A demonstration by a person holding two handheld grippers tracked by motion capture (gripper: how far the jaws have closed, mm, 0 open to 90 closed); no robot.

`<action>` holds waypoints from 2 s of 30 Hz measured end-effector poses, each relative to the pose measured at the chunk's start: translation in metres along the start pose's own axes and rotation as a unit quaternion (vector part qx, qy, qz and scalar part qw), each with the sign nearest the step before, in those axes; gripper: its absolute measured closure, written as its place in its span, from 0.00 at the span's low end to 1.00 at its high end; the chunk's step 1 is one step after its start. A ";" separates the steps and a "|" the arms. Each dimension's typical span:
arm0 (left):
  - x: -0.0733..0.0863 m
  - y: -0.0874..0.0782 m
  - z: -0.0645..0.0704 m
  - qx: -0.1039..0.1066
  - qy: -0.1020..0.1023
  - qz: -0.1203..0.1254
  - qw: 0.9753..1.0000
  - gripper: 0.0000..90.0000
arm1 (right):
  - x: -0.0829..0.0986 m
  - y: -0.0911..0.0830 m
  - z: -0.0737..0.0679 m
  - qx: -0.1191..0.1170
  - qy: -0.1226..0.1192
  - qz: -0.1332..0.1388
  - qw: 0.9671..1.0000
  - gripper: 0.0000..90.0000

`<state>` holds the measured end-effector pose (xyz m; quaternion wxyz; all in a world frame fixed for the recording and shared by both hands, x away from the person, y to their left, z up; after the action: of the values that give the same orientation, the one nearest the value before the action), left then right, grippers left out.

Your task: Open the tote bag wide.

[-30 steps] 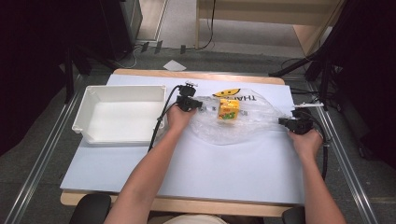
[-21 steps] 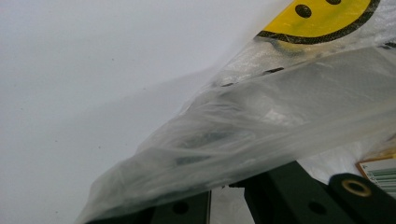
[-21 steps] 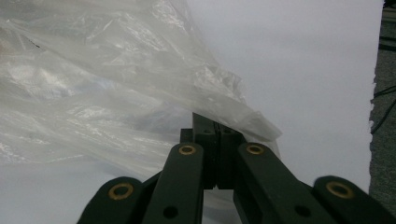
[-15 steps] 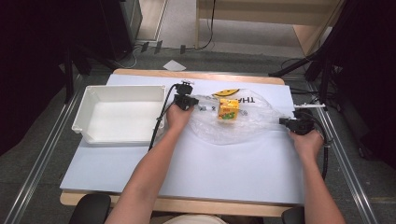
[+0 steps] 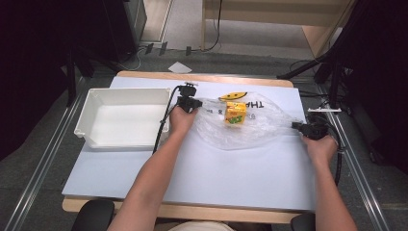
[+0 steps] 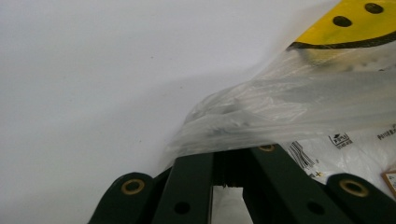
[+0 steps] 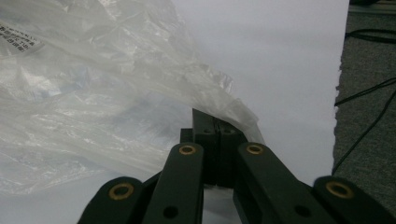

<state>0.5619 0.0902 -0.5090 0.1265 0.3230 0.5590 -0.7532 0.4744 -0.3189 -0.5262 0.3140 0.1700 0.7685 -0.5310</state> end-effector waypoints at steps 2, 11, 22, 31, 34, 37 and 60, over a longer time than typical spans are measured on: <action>0.000 0.000 0.001 -0.004 0.004 0.001 1.000 1.00 | -0.001 0.000 -0.001 0.009 -0.009 -0.005 1.000 1.00; -0.001 0.000 0.002 -0.012 -0.003 -0.002 1.000 1.00 | -0.002 -0.002 0.005 0.038 -0.023 -0.011 0.999 1.00; -0.011 -0.017 0.018 0.027 0.007 0.004 1.000 0.84 | -0.022 -0.017 -0.026 -0.007 -0.039 0.002 0.999 1.00; -0.020 -0.041 0.030 0.062 0.032 0.012 0.997 0.60 | -0.033 -0.029 -0.050 -0.037 -0.074 0.007 0.997 0.95; -0.023 -0.051 0.034 0.068 0.045 0.024 0.996 0.60 | -0.036 -0.034 -0.057 -0.045 -0.081 0.016 0.996 0.94; -0.025 -0.059 0.038 0.081 0.052 0.030 0.995 0.60 | -0.040 -0.038 -0.064 -0.057 -0.085 0.022 0.994 0.91; -0.025 -0.112 0.071 0.126 0.132 0.037 0.982 0.58 | -0.066 -0.044 -0.116 -0.100 -0.134 0.018 0.986 0.88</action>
<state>0.4947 0.0589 -0.3963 0.0370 0.4535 0.4589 -0.7632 0.4623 -0.2240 -0.4230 0.4390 0.0790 0.7655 -0.4638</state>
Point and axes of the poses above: each handheld gripper's, and its own axes: y roughly forward along the jaws, x roughly out of its underside, z roughly to its right, the point moved 6 cm from there along y, roughly forward along the jaws, and after that the axes turned 3 degrees about -x, right-handed, at the moved point
